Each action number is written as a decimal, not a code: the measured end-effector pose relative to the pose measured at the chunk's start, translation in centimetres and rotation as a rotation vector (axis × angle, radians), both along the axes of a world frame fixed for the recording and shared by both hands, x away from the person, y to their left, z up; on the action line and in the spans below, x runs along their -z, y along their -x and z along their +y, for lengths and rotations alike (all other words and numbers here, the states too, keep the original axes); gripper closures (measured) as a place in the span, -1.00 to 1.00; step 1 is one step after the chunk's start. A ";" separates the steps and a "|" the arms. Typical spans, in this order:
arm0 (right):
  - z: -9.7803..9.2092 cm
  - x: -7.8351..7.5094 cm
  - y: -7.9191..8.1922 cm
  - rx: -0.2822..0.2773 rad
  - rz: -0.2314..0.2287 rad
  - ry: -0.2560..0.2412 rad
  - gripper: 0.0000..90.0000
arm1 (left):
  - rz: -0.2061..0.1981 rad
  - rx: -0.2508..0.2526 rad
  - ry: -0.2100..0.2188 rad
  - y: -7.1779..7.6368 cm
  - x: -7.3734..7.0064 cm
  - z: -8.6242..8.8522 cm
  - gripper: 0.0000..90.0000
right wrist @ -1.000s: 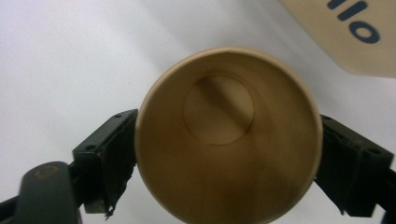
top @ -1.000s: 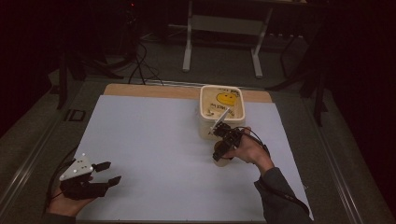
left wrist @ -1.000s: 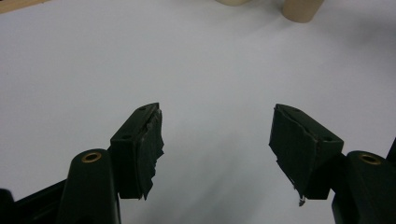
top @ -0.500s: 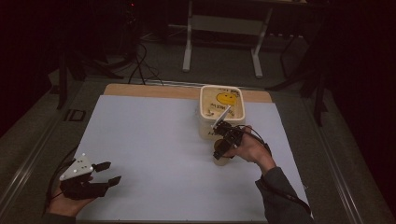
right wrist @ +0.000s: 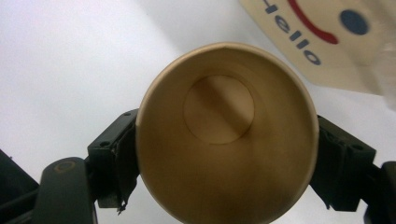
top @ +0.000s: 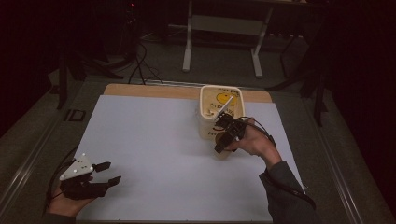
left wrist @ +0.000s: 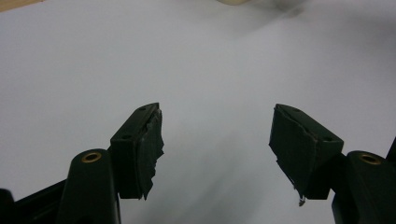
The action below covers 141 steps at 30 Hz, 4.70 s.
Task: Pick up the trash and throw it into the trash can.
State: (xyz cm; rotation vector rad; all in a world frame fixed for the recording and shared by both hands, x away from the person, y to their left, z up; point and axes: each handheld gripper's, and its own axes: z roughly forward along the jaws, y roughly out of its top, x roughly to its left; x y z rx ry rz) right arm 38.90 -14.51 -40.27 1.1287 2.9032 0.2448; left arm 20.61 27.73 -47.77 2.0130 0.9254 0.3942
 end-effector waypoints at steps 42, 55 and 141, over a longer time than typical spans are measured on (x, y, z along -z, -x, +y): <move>-1.9 -11.4 -1.1 0.011 -0.085 0.043 -0.54 | 0.005 0.004 -0.005 0.0 0.0 0.0 -0.24; -1.6 -11.8 -1.8 0.012 -0.083 0.028 -0.53 | 0.005 0.000 -0.001 0.1 0.0 0.1 -0.23; 0.6 -8.5 -9.3 0.267 -0.103 0.009 -0.55 | 0.000 -0.018 0.020 0.4 -0.1 0.8 -0.24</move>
